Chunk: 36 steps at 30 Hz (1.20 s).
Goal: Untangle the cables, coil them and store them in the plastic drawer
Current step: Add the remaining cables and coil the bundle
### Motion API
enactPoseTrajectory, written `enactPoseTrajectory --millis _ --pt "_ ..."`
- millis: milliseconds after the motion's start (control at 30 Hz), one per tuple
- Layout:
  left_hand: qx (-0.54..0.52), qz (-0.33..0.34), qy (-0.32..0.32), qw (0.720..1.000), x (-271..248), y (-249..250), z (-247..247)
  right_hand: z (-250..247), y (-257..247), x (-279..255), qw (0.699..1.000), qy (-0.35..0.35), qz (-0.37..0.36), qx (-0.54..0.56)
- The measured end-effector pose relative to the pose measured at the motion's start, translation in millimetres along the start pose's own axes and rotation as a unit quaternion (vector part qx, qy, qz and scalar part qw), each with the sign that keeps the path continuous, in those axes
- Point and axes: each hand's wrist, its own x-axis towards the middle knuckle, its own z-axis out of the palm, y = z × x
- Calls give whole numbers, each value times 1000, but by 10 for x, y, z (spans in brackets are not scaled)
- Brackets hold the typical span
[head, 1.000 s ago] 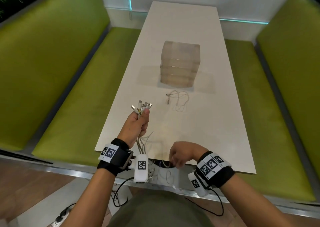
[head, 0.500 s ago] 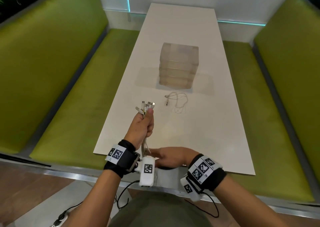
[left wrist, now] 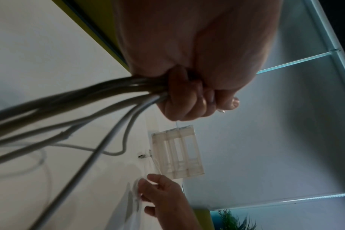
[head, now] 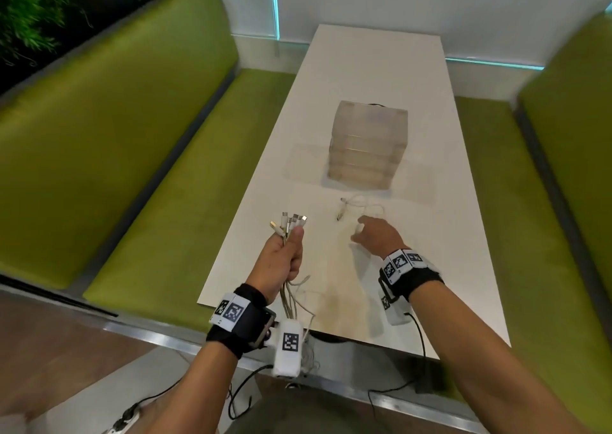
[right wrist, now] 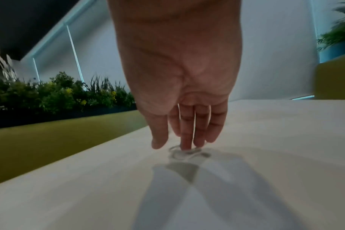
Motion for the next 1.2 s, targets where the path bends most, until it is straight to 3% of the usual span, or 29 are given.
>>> enactPoseTrajectory --millis 100,200,333,500,633,833,900,1000,1100,1200 --pt "6 -3 6 1000 34 -4 -6 174 -17 -121 1000 -3 20 23" --pt "16 -7 0 1000 84 -24 0 307 -11 -282 1000 -3 -5 6" --pt "-8 -18 7 1000 137 -23 27 249 -56 -490 997 -65 -36 35" --pt "-31 -20 14 999 165 -20 51 76 37 -519 993 38 -23 106" --pt "-31 -20 7 999 144 -28 59 294 147 -558 999 -38 6 20" --pt "-19 -20 2 1000 131 -34 86 463 198 -724 994 12 -35 99" --pt "-3 -20 -4 1000 133 -51 96 330 179 -799 979 7 -39 200" --pt "31 -17 -32 999 115 -64 131 6 42 -976 933 20 -78 350" --pt "93 -11 -81 992 87 -72 237 -230 -128 -1083 910 46 -116 396" --pt "122 -10 -84 989 65 -82 315 -309 -229 -1115 902 45 -135 409"
